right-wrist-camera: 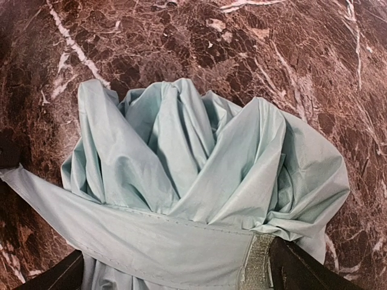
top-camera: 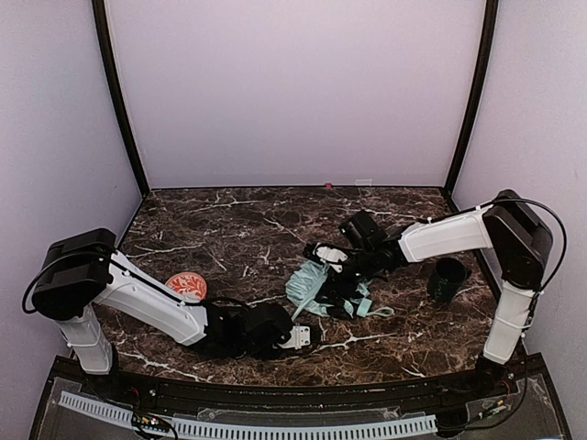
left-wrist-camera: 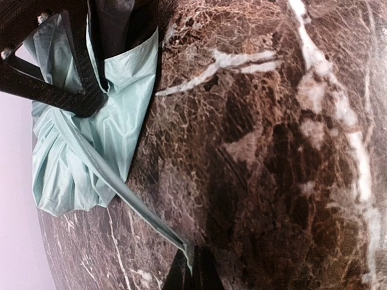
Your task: Put away the umbrella
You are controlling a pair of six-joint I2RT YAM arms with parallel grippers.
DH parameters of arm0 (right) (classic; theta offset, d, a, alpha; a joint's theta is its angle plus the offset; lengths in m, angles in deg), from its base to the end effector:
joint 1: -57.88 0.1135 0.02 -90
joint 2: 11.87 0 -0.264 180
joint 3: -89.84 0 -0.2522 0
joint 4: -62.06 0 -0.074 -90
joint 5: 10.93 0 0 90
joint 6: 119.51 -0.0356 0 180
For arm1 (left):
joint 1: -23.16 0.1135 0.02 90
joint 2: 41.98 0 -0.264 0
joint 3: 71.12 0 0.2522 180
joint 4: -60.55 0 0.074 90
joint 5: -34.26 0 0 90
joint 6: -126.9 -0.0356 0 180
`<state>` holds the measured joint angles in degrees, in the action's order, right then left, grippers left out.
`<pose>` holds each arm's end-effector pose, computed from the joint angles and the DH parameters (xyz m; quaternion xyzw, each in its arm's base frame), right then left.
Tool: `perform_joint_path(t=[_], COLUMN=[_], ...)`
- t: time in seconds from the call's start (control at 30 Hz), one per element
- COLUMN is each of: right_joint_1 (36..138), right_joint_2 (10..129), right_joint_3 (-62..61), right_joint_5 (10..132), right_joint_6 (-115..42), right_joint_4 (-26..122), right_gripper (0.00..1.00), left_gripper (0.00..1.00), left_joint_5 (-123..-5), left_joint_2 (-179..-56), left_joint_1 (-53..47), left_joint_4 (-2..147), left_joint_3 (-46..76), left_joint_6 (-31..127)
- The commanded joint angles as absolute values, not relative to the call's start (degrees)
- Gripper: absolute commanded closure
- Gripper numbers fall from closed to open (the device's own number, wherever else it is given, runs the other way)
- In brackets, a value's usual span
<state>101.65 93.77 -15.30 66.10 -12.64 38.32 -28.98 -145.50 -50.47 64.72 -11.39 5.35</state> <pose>0.2623 0.2624 0.1502 -0.5075 0.7995 0.1750 0.2694 0.1097 -0.3165 0.1171 0.6709 0.6176 0.0763 0.4032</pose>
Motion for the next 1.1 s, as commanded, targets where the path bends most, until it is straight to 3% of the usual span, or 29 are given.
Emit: perform_joint_path(t=[0.0, 0.2, 0.5, 0.67, 0.83, 1.07], right_joint_1=[99.6, 101.1, 100.6, 104.8, 114.7, 121.0], right_joint_2=[94.1, 94.3, 79.9, 73.6, 73.2, 79.7], right_joint_3=[-17.6, -15.1, -13.0, -17.2, -25.8, -27.4], right_joint_5=[64.5, 70.8, 60.7, 71.3, 86.3, 90.2], right_joint_6=[-12.8, -11.7, -16.1, -15.0, -15.4, -13.4], right_joint_4=[36.2, 30.7, 34.0, 32.8, 36.3, 41.1], right_gripper=[0.05, 0.07, 0.00, 0.00, 0.00, 0.00], left_gripper=[1.00, 1.00, 1.00, 1.00, 1.00, 1.00], left_joint_5=[-37.4, -35.3, -34.4, -35.8, -36.1, -36.3], left_joint_2=[-148.1, -148.4, -144.1, -136.3, -137.7, -137.5], left_joint_1=[-52.4, -52.5, -52.4, -52.2, -52.1, -52.0], left_joint_4=[84.0, 81.0, 81.4, 80.5, 79.0, 79.5], left_joint_3=[-14.2, -14.1, -13.3, -16.5, -15.9, -15.7], left_joint_6=[9.3, 7.9, 9.7, 11.3, 10.5, 10.1])
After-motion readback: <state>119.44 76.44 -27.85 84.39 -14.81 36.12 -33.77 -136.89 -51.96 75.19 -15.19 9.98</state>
